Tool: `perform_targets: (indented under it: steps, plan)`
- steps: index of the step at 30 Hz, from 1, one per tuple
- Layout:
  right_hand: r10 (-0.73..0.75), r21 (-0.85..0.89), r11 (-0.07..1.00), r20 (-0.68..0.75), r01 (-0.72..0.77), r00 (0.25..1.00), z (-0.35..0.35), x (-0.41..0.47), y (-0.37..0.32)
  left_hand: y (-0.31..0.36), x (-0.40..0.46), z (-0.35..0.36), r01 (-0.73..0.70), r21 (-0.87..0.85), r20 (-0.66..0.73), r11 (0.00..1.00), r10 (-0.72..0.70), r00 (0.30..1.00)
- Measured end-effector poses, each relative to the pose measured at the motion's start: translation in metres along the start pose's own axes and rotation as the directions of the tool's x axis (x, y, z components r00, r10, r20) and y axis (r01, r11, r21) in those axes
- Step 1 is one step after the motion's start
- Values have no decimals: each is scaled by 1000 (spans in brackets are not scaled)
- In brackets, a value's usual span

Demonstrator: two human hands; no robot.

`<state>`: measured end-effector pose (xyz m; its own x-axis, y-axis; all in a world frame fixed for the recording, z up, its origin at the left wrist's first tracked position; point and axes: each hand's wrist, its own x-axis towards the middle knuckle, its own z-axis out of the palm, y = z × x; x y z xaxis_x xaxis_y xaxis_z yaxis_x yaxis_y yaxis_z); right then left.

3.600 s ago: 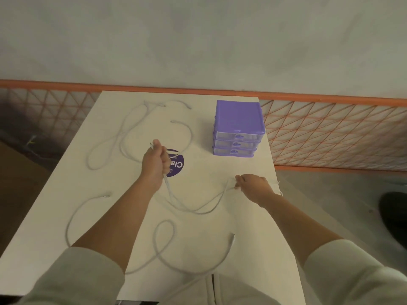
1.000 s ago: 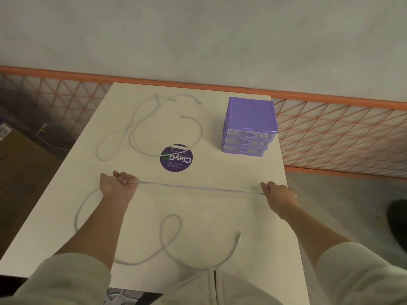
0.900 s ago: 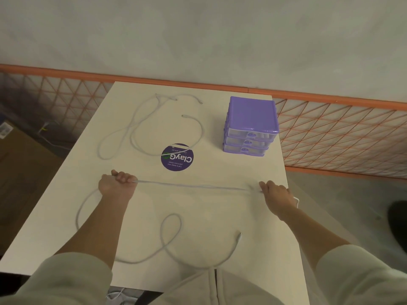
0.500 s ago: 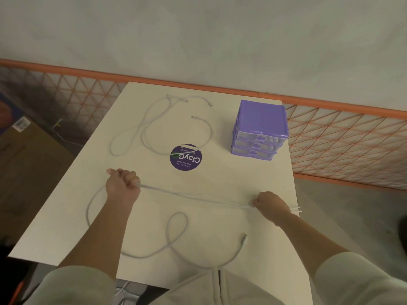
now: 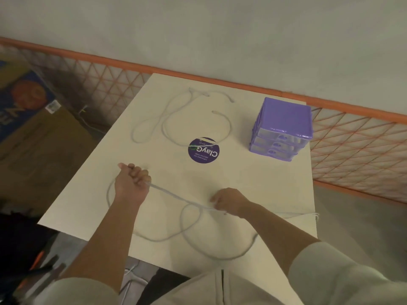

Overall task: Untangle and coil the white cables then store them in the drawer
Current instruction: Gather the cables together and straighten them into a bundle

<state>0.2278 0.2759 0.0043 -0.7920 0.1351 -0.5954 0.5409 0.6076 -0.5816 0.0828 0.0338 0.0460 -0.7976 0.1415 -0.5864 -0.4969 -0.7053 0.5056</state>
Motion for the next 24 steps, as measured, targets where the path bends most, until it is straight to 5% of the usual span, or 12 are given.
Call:
perform_targets:
  steps: [5,11,20,24]
  plan:
    - [-28,-217,976,-32,20,999,22,8,-21,-5,-11,-21,-103,51,-194,993,111,975]
    - [-34,-349,937,-99,-2,994,48,18,-39,-5,-18,-32,-88,104,-244,991,111,963]
    - [150,23,988,-356,-151,922,22,24,-24,2,-20,-35,-44,171,-149,984,70,986]
    - [210,20,974,-447,-225,870,2,25,-4,1,-19,-41,-41,156,-176,987,68,982]
